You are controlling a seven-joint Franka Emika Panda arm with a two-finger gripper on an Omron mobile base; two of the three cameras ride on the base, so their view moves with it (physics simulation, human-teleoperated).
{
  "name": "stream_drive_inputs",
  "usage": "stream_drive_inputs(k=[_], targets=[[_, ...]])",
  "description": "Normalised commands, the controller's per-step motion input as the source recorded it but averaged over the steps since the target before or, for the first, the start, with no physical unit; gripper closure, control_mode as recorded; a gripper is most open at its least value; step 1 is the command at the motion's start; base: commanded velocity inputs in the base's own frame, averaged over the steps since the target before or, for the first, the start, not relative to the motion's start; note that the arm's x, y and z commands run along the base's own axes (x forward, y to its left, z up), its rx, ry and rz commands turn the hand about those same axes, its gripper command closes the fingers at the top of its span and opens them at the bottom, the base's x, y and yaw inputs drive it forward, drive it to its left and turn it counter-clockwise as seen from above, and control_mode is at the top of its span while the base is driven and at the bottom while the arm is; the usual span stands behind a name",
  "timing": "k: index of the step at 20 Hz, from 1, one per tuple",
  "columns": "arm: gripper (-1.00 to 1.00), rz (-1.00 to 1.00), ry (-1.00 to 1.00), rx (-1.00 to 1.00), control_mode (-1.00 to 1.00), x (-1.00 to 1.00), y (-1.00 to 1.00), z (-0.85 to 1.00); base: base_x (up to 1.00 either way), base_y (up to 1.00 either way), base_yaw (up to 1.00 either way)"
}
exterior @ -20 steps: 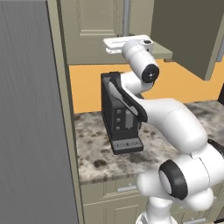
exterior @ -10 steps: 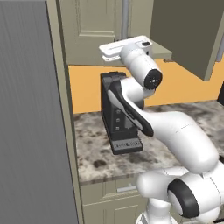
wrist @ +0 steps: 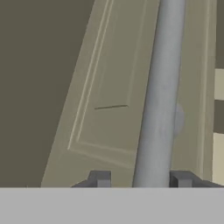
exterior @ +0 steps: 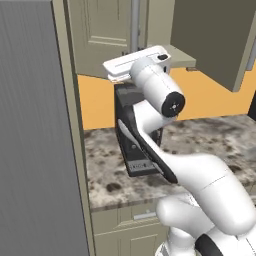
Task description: The dining table condiment station is running low on mustard. Refill the condiment station by opening the cabinet and taking the mustard from the cabinet and placing it on the dining table.
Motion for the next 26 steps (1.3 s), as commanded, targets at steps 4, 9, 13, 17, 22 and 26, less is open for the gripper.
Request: stream_drive_inputs(k=[4,9,13,17,22,26], targets=[[1.0,0.0,0.09,0.0,-1.0,-1.0,0.98,0.0,0.0,0.0,0.0],[-1.0,-0.03,0.06,0.0,-1.0,-0.92,0.77,-0.17,0.0,0.0,0.0],[-1.0,-0.07,0.1,0.19,-1.0,-0.32,-0.33,0.0,0.0,0.0,0.0],[-1.0,0.01,0.09,0.39,-1.0,-0.04,-1.0,0.0,0.0,0.0,0.0],[-1.0,0.07,0.1,0.42,-1.0,0.09,-1.0,-0.02,0.0,0.0,0.0],[-1.0,0.14,0.14,0.43,-1.0,0.29,-0.99,-0.01,0.0,0.0,0.0]])
